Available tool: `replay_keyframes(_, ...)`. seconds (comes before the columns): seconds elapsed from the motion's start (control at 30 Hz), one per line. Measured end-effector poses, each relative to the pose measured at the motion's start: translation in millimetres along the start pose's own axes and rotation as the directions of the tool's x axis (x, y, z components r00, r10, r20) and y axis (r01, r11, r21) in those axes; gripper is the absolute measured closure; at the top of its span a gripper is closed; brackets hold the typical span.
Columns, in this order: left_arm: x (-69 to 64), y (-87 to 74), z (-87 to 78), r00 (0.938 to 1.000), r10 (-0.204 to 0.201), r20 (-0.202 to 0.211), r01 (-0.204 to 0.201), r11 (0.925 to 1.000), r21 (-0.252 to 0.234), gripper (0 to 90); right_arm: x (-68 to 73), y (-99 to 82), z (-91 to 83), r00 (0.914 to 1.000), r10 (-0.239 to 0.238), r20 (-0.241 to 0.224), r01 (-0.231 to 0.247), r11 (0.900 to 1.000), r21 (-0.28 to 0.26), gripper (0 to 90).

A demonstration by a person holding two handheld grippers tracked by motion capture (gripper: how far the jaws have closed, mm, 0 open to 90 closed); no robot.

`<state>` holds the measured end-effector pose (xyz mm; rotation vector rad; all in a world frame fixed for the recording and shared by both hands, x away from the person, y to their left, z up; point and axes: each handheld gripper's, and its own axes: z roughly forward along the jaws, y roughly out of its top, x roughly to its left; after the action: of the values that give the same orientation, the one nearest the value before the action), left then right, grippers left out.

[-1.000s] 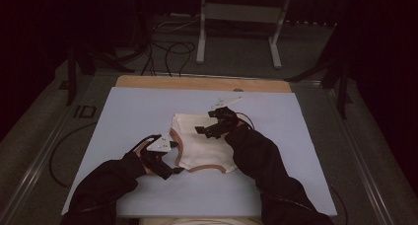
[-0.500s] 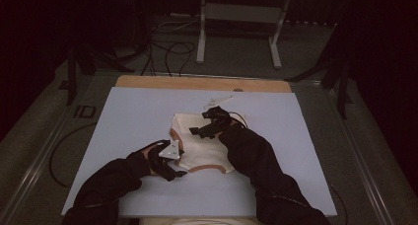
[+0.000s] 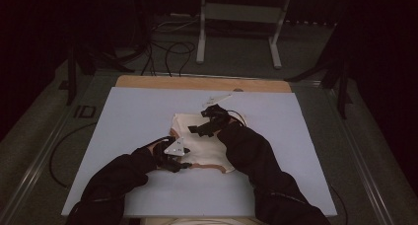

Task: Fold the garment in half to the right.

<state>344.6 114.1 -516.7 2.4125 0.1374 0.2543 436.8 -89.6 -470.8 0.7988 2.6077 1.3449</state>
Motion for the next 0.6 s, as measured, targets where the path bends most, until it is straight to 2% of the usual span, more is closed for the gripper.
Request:
replay_keyframes(0.23,1.7,3.6,4.6,0.9988,-0.017,-0.045,0.017,0.9999,-0.002,64.2,-3.6,4.9,9.2,1.0000,0.002,-0.006,-0.002,1.0000,0.009,11.5)
replay_keyframes(0.37,2.5,4.8,6.4,0.9994,-0.010,-0.034,0.010,0.9999,0.007,75.8,-4.5,7.8,16.0,1.0000,0.003,-0.009,-0.003,0.9998,0.021,11.5)
replay_keyframes(0.43,2.7,5.1,6.9,0.9994,-0.022,-0.026,0.022,0.9997,0.008,79.9,-4.8,9.7,20.1,0.9999,0.005,-0.013,-0.004,0.9996,0.027,11.5)
replay_keyframes(0.5,3.1,5.3,7.3,0.9991,-0.032,-0.029,0.032,0.9995,0.009,81.8,-5.3,12.2,24.6,0.9997,0.005,-0.022,-0.004,0.9994,0.033,11.5)
replay_keyframes(0.57,2.7,6.3,7.4,0.9990,-0.023,-0.039,0.024,0.9996,0.018,84.4,-5.6,15.8,29.9,0.9997,-0.007,-0.024,0.008,0.9990,0.043,11.5)
replay_keyframes(0.6,2.8,6.7,7.9,0.9984,-0.042,-0.040,0.042,0.9990,0.013,85.0,-5.7,17.7,31.9,0.9996,-0.005,-0.027,0.006,0.9988,0.048,11.5)
